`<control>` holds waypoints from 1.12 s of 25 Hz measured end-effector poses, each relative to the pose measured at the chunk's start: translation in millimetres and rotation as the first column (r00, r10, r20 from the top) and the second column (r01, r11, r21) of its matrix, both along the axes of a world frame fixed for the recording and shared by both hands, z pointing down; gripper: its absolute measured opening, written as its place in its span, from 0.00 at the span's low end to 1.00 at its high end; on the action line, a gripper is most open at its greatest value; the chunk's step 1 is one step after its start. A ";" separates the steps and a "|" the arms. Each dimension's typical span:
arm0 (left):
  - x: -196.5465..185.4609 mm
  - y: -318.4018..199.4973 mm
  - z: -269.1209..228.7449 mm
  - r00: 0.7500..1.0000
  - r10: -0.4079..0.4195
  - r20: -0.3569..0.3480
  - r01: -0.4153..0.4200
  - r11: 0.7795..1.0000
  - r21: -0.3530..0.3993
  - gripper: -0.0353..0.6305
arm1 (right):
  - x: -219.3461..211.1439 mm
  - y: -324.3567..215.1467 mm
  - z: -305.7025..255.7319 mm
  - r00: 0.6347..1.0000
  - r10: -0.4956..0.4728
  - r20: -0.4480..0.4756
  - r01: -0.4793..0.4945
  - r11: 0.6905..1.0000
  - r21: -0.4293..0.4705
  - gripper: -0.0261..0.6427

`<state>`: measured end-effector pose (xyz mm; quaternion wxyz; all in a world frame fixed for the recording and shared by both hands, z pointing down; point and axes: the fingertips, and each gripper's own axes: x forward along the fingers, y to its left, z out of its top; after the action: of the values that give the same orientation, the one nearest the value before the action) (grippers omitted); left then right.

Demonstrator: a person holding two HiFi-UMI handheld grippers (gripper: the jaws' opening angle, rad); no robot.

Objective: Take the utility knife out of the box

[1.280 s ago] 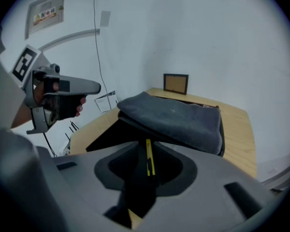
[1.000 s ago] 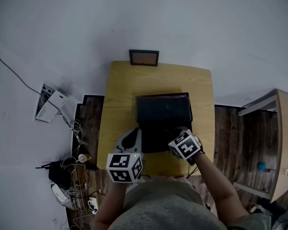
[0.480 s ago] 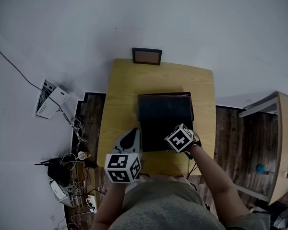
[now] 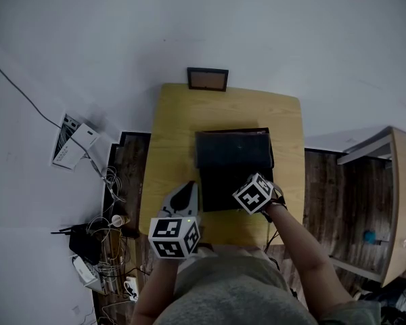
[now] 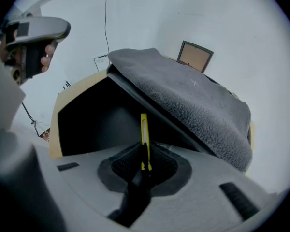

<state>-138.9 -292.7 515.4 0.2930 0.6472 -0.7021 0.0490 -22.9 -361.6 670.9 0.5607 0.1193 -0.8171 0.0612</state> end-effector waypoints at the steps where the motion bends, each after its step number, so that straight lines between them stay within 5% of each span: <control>1: -0.3 1.6 -0.3 1.000 0.001 -0.001 -0.001 1.000 0.001 0.06 | -0.5 0.2 -2.5 1.000 0.004 0.006 -0.004 1.000 0.005 0.10; 17: 15.2 24.4 -19.4 0.992 0.124 0.008 -0.125 0.991 0.047 0.06 | 9.8 28.7 -43.7 0.987 0.142 0.071 -0.145 0.988 0.048 0.10; 28: 28.7 60.2 -31.3 0.969 0.244 0.029 -0.246 0.966 0.078 0.06 | 21.9 64.1 -90.1 0.901 0.352 0.253 -0.389 0.914 0.113 0.10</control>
<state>-110.3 -232.5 484.1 0.2517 0.7397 -0.6209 0.0624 -0.9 -297.5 580.8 0.4299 0.3099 -0.8403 0.1140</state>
